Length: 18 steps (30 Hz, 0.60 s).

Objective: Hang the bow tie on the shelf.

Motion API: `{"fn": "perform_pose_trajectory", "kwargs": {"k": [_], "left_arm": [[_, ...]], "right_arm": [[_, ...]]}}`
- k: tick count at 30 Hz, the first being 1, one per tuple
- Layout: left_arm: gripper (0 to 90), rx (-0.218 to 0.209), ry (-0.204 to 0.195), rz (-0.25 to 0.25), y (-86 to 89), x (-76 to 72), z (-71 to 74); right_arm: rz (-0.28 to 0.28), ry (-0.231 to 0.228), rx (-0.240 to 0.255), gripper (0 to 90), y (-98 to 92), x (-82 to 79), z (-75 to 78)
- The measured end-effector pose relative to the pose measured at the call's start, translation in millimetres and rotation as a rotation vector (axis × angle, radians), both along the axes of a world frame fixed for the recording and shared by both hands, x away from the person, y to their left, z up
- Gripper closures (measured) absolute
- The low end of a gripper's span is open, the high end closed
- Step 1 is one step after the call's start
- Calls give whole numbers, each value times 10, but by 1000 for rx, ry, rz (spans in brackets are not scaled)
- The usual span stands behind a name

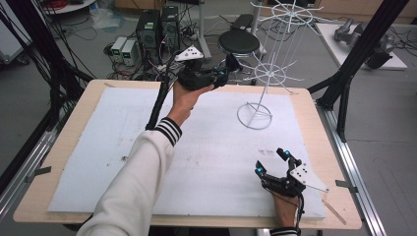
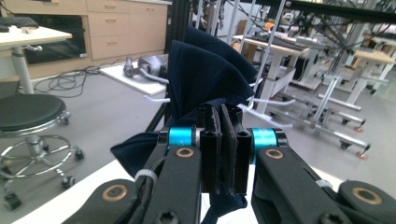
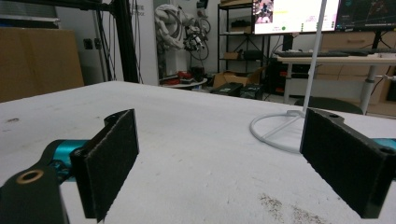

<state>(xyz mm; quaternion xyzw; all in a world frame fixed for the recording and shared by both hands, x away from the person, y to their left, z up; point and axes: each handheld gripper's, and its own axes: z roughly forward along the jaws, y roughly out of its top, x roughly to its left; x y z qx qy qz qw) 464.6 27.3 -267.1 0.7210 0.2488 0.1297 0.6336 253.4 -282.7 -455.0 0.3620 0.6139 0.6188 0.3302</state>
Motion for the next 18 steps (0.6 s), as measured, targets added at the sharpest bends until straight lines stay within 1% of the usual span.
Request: {"fn": "perform_pose_trajectory", "kwargs": {"k": [1,4,5,7,8,9,11,14,16,18], "left_arm": [[861,7,-6,0,-26,2,1],[860,-2,-12,-3,-106,16,5],[860,-11,-9,-4,-129,29,-1],[860,2,-7,3,-163,51,-4],[861,1,-9,5,-186,66,-9],[861,-15,-3,7,-202,73,-13],[861,-26,1,9,-217,93,-25],[861,-5,2,12,-243,115,-46],[861,16,-3,3,-283,126,-32],[861,-4,-15,-8,-340,123,-3]], "right_arm": [[1,0,1,107,0,0,0],[2,0,2,107,0,2,0],[1,1,3,107,0,1,0],[2,1,3,107,-1,1,0],[2,1,4,107,-2,0,0],[2,2,4,107,-2,0,0],[2,-2,2,107,-5,3,0],[1,0,7,107,-4,2,0],[2,-1,4,107,-5,3,0],[2,-1,5,107,-4,3,0]]}}
